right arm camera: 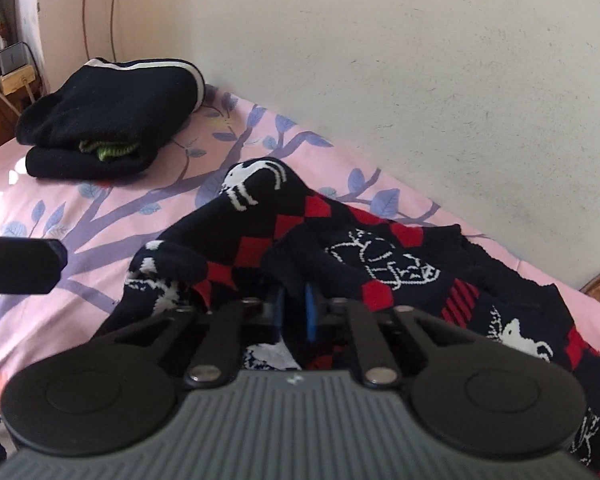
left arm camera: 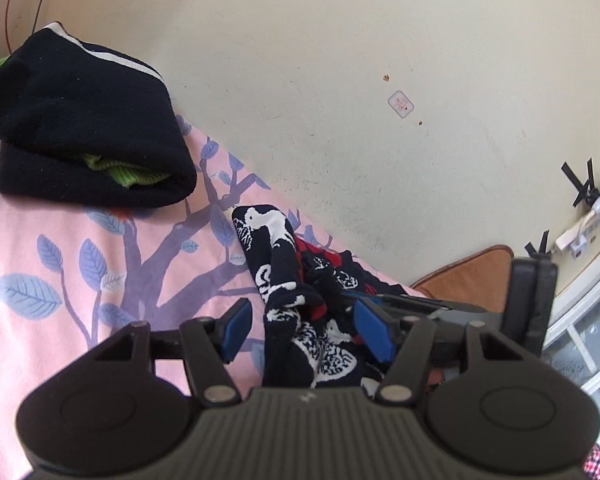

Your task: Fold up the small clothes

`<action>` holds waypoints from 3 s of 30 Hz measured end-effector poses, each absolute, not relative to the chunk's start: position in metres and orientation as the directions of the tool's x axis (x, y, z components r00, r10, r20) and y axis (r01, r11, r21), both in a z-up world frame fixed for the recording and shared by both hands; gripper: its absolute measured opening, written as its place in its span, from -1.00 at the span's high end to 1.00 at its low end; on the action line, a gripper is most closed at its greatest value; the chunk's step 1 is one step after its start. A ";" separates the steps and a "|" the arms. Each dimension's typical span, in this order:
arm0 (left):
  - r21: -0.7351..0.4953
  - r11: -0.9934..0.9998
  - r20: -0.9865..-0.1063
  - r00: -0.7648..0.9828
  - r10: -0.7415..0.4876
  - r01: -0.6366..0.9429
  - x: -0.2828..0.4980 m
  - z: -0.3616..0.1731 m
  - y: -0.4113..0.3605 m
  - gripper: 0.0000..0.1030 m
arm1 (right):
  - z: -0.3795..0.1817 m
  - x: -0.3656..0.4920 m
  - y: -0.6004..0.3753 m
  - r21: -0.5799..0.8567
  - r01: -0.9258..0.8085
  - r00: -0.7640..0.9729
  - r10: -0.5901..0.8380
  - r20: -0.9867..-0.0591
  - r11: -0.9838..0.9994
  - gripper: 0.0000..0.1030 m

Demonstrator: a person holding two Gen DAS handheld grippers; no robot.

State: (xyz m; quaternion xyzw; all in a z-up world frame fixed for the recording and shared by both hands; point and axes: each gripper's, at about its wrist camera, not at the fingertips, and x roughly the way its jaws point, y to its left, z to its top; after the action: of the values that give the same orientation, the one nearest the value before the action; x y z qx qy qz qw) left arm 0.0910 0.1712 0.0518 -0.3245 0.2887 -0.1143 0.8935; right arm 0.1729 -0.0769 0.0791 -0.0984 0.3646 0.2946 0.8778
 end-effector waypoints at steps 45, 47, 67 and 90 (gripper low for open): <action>-0.382 0.907 -0.537 0.756 -0.375 0.178 0.088 0.049 0.095 -0.29 | 0.077 0.112 -0.184 0.367 -0.338 0.682 0.494 -0.539 0.867 0.35; -0.394 0.906 -0.534 0.763 -0.364 0.156 0.091 0.050 0.102 -0.29 | 0.059 0.132 -0.151 0.404 -0.380 0.579 0.554 -0.598 0.832 0.50; -0.409 0.909 -0.591 0.735 -0.332 0.082 0.107 0.029 0.112 -0.31 | 0.055 0.066 -0.331 0.615 -0.173 0.697 0.537 -0.475 0.769 0.33; -0.264 0.955 -0.640 0.717 -0.276 0.132 0.000 0.037 0.100 -0.37 | 0.036 -0.092 -0.352 0.450 -0.259 0.658 0.497 -0.565 0.855 0.79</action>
State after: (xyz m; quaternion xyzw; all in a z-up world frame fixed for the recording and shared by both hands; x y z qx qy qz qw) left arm 0.0003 0.0998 0.0374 -0.1003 0.3595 -0.1106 0.9211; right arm -0.0920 -0.3517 0.0358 0.1675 0.3553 0.2112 0.8951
